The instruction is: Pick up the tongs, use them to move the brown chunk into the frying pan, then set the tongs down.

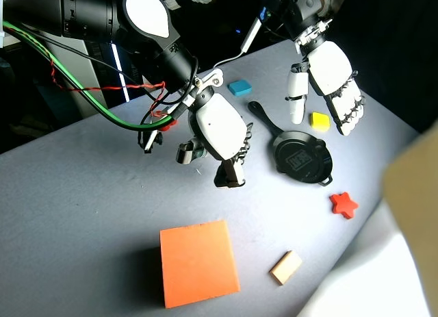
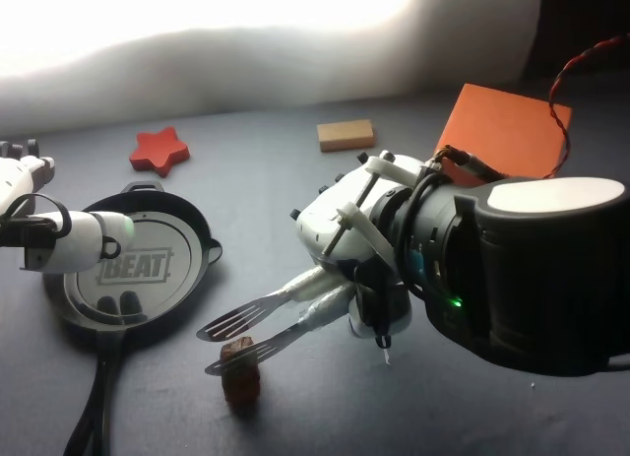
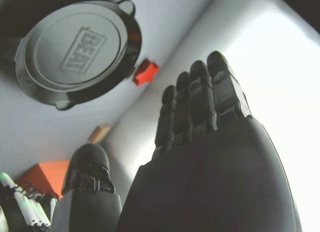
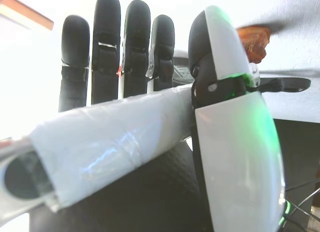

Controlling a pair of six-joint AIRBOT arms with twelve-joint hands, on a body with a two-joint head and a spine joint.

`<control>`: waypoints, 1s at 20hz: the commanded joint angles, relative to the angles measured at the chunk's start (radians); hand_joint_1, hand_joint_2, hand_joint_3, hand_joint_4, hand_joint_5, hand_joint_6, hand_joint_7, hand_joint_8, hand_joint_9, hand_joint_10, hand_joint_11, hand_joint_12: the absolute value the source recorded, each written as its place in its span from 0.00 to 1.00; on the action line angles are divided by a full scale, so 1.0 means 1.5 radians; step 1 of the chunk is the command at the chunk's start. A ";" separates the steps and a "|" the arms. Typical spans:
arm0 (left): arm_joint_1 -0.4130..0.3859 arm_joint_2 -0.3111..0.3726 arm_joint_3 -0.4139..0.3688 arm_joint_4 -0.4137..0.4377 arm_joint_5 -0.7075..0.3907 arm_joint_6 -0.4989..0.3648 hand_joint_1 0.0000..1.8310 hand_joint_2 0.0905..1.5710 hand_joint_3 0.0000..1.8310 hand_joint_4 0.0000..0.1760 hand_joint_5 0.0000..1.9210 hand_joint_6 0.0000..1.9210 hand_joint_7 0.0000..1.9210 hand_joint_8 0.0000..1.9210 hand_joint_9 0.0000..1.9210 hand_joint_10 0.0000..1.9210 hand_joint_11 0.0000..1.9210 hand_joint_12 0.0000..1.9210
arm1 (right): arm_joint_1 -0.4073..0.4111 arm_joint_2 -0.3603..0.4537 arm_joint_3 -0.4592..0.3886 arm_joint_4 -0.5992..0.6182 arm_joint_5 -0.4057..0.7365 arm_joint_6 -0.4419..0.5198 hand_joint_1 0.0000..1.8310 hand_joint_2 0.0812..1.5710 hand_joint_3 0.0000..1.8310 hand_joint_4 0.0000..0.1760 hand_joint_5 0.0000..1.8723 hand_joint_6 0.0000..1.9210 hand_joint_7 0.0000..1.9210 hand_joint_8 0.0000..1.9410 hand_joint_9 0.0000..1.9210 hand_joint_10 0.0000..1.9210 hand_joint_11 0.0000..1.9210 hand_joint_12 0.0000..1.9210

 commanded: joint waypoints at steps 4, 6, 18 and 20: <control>-0.005 0.004 0.000 0.047 -0.034 -0.003 0.00 0.75 0.00 0.00 0.06 0.00 0.08 0.00 0.07 0.00 0.00 0.15 | -0.008 0.004 0.000 -0.062 0.014 0.001 0.57 0.70 0.00 0.00 0.50 0.01 0.52 0.00 0.48 0.08 0.24 0.70; -0.005 0.004 0.000 0.047 -0.034 -0.003 0.00 0.75 0.00 0.00 0.05 0.00 0.07 0.00 0.06 0.00 0.00 0.13 | -0.010 0.003 0.004 -0.063 0.016 0.001 0.57 0.70 0.00 0.00 0.50 0.01 0.52 0.00 0.48 0.08 0.24 0.70; -0.001 0.004 -0.003 0.047 -0.034 -0.014 0.00 0.75 0.00 0.00 0.06 0.00 0.07 0.00 0.06 0.00 0.00 0.12 | -0.008 0.005 0.013 -0.063 0.016 -0.001 0.56 0.70 0.00 0.00 0.49 0.00 0.51 0.00 0.47 0.07 0.21 0.70; -0.002 0.004 -0.003 0.047 -0.040 -0.014 0.00 0.74 0.00 0.00 0.06 0.00 0.06 0.00 0.06 0.00 0.00 0.12 | -0.005 0.005 0.013 -0.063 0.016 -0.001 0.56 0.70 0.00 0.00 0.47 0.00 0.49 0.00 0.45 0.06 0.18 0.72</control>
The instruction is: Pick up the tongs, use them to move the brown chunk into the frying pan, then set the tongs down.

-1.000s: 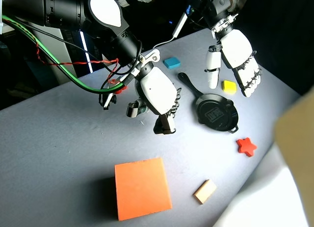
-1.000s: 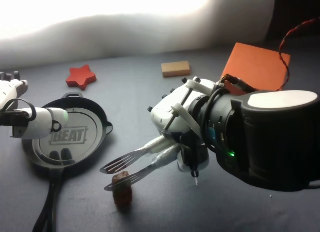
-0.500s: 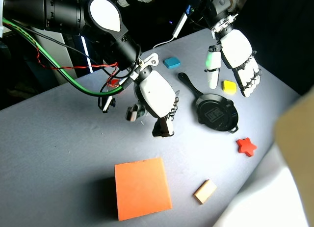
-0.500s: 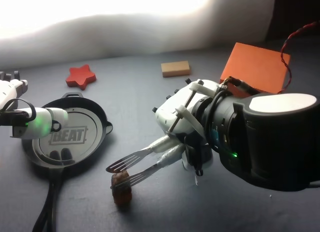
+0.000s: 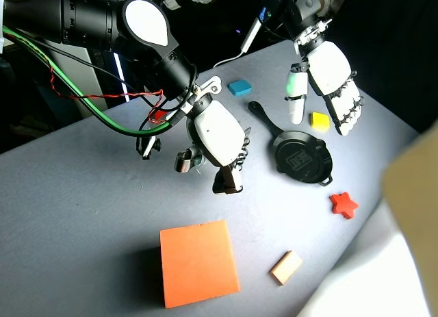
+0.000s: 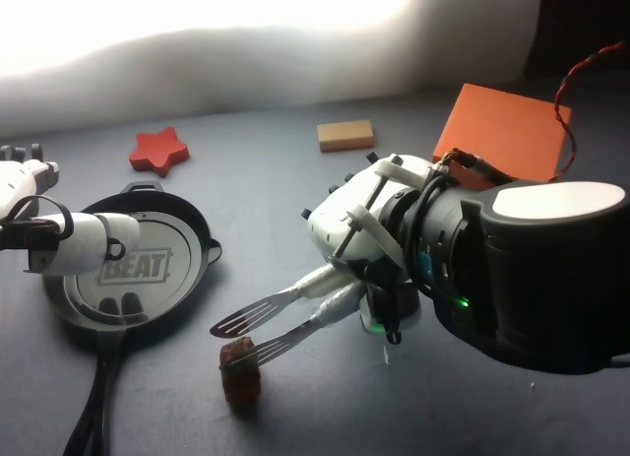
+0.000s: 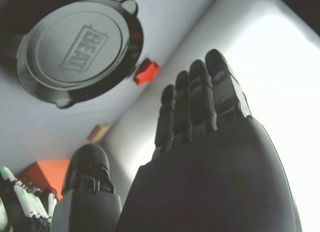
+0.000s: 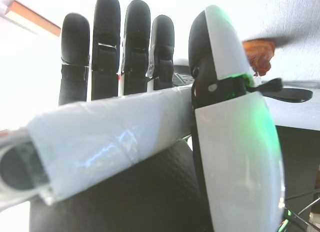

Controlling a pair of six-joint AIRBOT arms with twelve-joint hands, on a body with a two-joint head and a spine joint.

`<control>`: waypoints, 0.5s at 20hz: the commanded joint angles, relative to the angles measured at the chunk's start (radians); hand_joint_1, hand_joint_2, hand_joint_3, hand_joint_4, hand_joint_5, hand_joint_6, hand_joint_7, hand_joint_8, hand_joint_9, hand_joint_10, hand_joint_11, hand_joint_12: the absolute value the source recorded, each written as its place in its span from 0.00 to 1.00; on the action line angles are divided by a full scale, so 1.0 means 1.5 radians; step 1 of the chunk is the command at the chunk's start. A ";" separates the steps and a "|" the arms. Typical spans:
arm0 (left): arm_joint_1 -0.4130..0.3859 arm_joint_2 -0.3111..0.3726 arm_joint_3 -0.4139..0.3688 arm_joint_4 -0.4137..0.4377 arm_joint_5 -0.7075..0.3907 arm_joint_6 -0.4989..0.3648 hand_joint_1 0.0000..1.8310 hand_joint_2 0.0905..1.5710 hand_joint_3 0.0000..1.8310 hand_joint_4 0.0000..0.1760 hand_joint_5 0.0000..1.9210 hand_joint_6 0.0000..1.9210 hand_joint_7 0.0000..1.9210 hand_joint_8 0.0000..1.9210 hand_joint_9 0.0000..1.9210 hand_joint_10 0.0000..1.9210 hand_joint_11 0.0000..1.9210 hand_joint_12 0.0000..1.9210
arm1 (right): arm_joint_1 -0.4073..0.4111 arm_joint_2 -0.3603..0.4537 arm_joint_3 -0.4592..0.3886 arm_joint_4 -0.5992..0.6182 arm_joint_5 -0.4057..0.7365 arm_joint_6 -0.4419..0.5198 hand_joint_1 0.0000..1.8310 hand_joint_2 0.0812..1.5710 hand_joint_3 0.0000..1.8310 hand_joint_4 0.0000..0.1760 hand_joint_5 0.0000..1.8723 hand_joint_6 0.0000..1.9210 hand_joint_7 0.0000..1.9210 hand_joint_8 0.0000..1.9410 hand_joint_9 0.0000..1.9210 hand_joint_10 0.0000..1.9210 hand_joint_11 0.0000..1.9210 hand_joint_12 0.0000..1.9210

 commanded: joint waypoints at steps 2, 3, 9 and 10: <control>-0.003 0.004 0.001 0.047 -0.046 -0.001 0.00 0.74 0.00 0.00 0.04 0.00 0.06 0.00 0.06 0.00 0.00 0.11 | 0.011 0.002 0.000 -0.042 0.008 -0.002 0.56 0.70 0.00 0.00 0.46 0.00 0.48 0.00 0.44 0.06 0.16 0.72; -0.003 0.004 0.001 0.047 -0.047 -0.001 0.00 0.74 0.00 0.00 0.05 0.00 0.06 0.00 0.06 0.00 0.00 0.11 | 0.010 0.002 0.000 -0.042 0.008 -0.002 0.56 0.69 0.00 0.00 0.46 0.00 0.48 0.00 0.44 0.06 0.16 0.71; -0.005 0.004 0.000 0.047 -0.052 -0.001 0.00 0.74 0.00 0.00 0.06 0.00 0.06 0.00 0.05 0.00 0.00 0.09 | 0.009 0.006 -0.005 -0.042 0.002 -0.002 0.55 0.69 0.00 0.00 0.43 0.00 0.46 0.00 0.43 0.04 0.14 0.72; -0.005 0.004 0.000 0.047 -0.052 -0.001 0.00 0.74 0.00 0.00 0.06 0.00 0.06 0.00 0.06 0.00 0.00 0.09 | 0.009 0.006 -0.006 -0.042 0.001 -0.002 0.54 0.69 0.00 0.00 0.42 0.00 0.44 0.00 0.41 0.04 0.13 0.71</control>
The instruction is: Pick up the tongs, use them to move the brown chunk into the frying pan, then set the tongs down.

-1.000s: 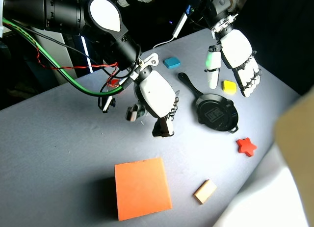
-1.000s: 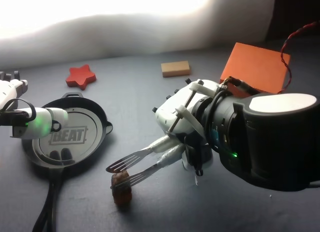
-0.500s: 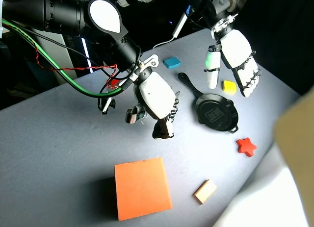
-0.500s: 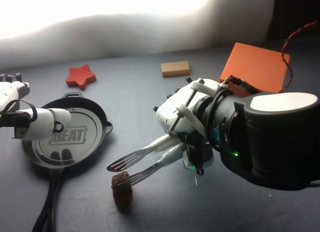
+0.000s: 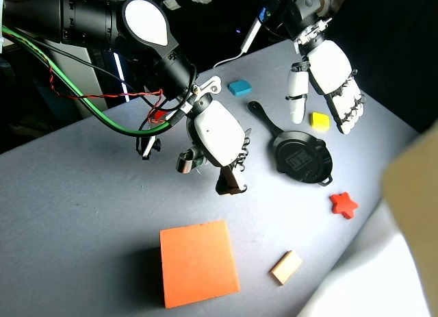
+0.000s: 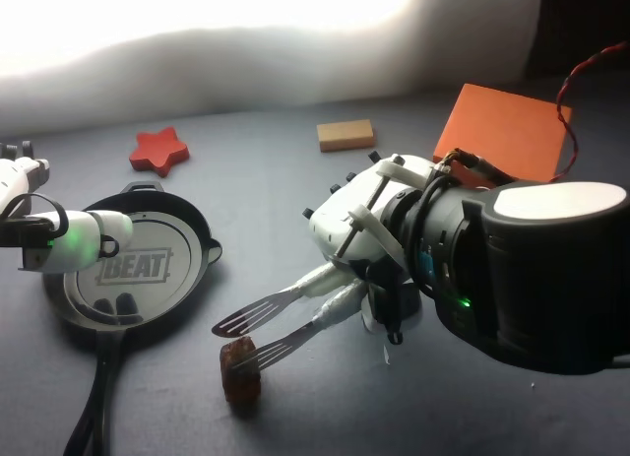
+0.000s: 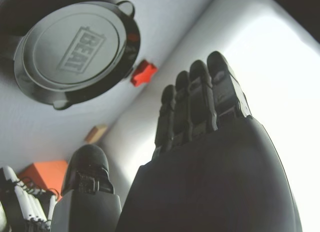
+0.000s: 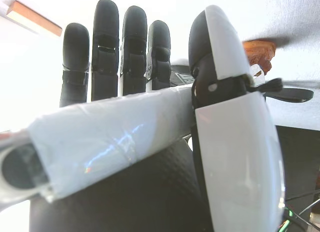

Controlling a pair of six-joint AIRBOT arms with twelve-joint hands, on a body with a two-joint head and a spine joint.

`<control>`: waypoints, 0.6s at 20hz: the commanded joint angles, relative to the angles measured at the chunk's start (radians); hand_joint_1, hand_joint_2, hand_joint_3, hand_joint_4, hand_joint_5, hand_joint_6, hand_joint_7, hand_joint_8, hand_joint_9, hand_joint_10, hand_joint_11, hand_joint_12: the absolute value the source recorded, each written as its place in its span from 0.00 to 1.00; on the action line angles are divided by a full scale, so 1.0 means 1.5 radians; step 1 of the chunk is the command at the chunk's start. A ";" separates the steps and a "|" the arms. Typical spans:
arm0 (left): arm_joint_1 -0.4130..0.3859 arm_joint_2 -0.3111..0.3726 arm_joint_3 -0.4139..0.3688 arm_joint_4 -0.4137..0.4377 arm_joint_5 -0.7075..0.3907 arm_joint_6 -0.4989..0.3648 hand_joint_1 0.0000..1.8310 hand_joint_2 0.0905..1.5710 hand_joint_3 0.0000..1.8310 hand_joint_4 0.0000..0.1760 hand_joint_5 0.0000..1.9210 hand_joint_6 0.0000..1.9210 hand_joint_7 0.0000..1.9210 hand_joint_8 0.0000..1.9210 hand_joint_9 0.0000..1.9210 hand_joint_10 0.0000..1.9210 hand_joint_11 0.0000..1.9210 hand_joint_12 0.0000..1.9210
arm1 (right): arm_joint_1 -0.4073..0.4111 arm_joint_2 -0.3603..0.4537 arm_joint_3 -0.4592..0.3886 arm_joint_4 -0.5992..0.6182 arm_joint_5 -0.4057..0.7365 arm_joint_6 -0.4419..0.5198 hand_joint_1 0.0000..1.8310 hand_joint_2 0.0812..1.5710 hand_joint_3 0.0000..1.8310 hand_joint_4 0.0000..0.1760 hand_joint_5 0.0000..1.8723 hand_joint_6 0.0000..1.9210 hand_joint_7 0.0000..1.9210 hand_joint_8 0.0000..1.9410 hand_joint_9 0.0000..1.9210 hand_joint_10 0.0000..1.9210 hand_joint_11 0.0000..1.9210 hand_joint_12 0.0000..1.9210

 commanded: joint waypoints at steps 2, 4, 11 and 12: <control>-0.004 0.004 0.000 0.047 -0.038 -0.001 0.00 0.74 0.00 0.00 0.05 0.00 0.06 0.00 0.06 0.00 0.00 0.10 | 0.012 0.004 -0.004 -0.042 0.005 -0.002 0.54 0.69 0.00 0.00 0.41 0.00 0.44 0.00 0.41 0.03 0.11 0.73; -0.004 0.004 0.000 0.047 -0.038 -0.001 0.00 0.75 0.00 0.00 0.06 0.00 0.06 0.00 0.06 0.00 0.00 0.12 | 0.016 0.004 -0.004 -0.042 0.005 -0.002 0.54 0.69 0.00 0.00 0.42 0.00 0.44 0.00 0.41 0.04 0.12 0.73; -0.001 0.004 -0.001 0.047 -0.038 -0.001 0.00 0.75 0.00 0.00 0.05 0.00 0.06 0.00 0.06 0.00 0.00 0.12 | 0.012 0.004 -0.004 -0.042 0.009 -0.002 0.55 0.69 0.00 0.00 0.42 0.00 0.44 0.00 0.42 0.03 0.12 0.73; -0.001 0.004 -0.001 0.047 -0.038 -0.001 0.00 0.75 0.00 0.00 0.04 0.00 0.06 0.00 0.06 0.00 0.00 0.12 | 0.011 0.001 -0.004 -0.042 0.009 -0.002 0.54 0.69 0.00 0.00 0.42 0.00 0.44 0.00 0.42 0.03 0.12 0.73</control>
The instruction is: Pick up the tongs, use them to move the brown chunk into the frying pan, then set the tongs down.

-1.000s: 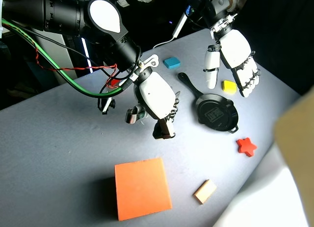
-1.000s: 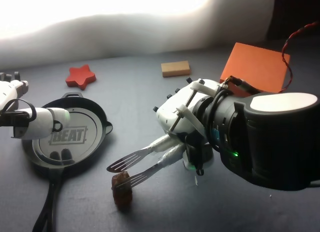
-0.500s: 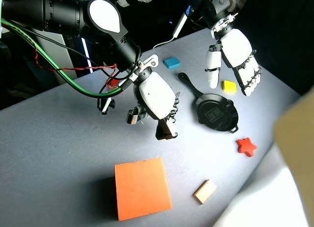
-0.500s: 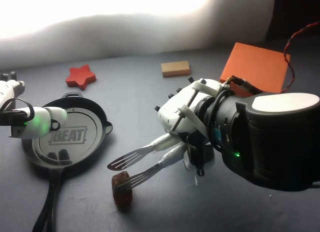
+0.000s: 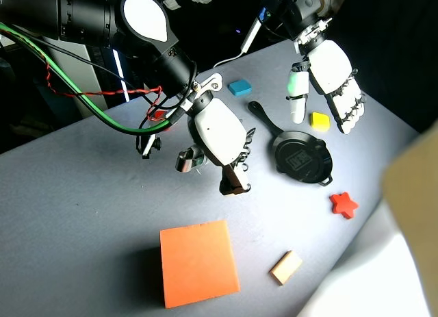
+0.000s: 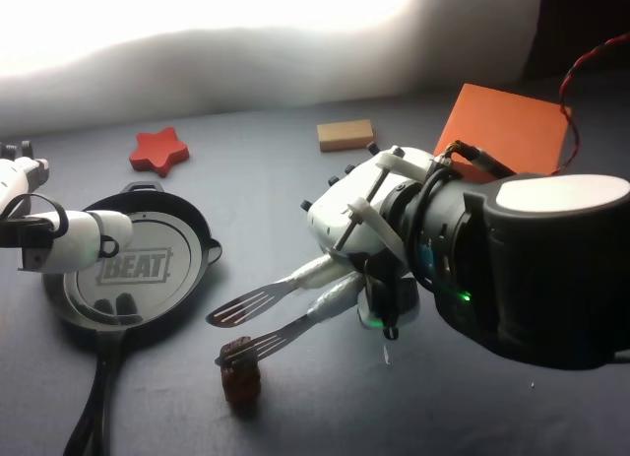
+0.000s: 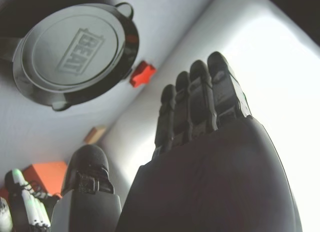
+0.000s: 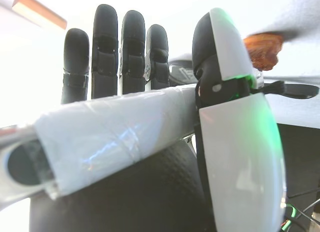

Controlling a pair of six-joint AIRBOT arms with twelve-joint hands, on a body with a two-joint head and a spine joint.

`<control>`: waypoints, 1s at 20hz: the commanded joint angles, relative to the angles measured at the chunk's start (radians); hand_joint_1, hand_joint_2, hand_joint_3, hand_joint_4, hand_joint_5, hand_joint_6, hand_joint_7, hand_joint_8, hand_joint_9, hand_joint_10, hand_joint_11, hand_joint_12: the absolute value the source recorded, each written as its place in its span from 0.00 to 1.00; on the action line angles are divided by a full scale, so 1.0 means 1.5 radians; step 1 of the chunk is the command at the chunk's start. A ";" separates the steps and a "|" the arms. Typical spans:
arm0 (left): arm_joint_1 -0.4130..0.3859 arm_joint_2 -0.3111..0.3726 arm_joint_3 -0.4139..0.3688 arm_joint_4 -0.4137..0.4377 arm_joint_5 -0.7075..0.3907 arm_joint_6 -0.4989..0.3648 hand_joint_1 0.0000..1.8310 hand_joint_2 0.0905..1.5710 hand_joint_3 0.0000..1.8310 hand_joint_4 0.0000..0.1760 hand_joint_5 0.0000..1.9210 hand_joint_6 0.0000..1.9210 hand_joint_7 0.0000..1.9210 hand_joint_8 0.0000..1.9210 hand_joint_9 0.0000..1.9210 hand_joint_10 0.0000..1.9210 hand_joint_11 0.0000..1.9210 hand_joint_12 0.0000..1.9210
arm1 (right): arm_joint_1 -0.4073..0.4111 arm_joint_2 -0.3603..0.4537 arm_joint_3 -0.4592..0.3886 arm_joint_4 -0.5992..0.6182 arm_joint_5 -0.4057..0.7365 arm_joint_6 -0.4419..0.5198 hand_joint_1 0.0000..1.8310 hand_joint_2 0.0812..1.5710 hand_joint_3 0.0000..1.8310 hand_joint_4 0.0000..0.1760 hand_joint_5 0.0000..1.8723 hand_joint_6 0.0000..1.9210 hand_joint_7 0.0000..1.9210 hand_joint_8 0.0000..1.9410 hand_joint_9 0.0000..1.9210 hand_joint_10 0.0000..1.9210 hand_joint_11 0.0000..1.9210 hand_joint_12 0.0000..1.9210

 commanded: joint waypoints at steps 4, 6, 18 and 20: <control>-0.001 0.004 0.000 0.047 -0.035 -0.001 0.00 0.75 0.00 0.00 0.04 0.00 0.07 0.00 0.06 0.00 0.00 0.12 | 0.002 -0.002 -0.002 -0.043 0.011 -0.002 0.54 0.69 0.00 0.00 0.43 0.00 0.45 0.00 0.42 0.04 0.14 0.72; -0.001 0.004 0.000 0.047 -0.035 -0.001 0.00 0.75 0.00 0.00 0.04 0.00 0.05 0.00 0.06 0.00 0.00 0.10 | -0.001 -0.003 -0.002 -0.043 0.012 -0.002 0.55 0.69 0.00 0.00 0.43 0.00 0.44 0.00 0.42 0.03 0.13 0.72; 0.004 0.004 -0.001 0.047 -0.035 -0.001 0.00 0.75 0.00 0.00 0.05 0.00 0.06 0.00 0.05 0.00 0.00 0.12 | -0.018 -0.007 0.004 -0.066 0.015 -0.002 0.54 0.69 0.00 0.00 0.42 0.00 0.44 0.00 0.42 0.03 0.12 0.73; 0.004 0.004 -0.001 0.047 -0.035 -0.001 0.00 0.75 0.00 0.00 0.05 0.00 0.06 0.00 0.05 0.00 0.00 0.11 | -0.008 -0.006 0.006 -0.066 0.015 -0.002 0.53 0.70 0.00 0.00 0.42 0.00 0.44 0.00 0.42 0.03 0.12 0.73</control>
